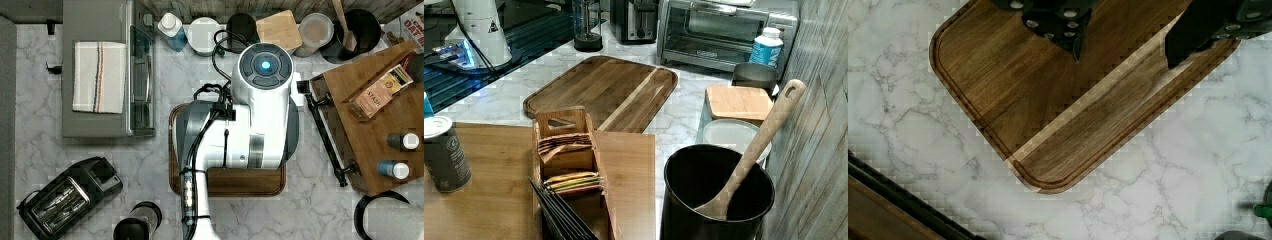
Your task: Open the drawer.
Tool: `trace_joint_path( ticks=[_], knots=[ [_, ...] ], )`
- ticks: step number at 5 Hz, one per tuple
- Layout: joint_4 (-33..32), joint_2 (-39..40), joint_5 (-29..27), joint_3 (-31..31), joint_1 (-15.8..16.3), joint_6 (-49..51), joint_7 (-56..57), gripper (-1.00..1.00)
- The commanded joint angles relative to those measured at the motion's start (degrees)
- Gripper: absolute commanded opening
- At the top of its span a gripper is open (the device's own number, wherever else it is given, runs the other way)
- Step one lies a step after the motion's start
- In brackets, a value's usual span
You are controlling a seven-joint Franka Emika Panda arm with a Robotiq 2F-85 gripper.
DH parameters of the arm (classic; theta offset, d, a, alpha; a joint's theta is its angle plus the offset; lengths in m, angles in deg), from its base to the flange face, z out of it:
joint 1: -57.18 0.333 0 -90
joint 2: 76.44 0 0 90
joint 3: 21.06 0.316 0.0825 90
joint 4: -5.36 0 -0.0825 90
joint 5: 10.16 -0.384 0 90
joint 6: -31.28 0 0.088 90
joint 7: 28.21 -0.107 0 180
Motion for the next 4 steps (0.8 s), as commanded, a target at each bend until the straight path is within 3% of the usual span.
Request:
trace_joint_path(
  ticks=[1,2,4],
  knots=[
    [0.0,0.0,0.2,0.0,0.0,0.0,0.0,1.00],
    [0.0,0.0,0.2,0.0,0.0,0.0,0.0,1.00],
    [-9.6,-5.8,-0.4,-0.3,-1.4,-4.8,18.6,1.00]
  ],
)
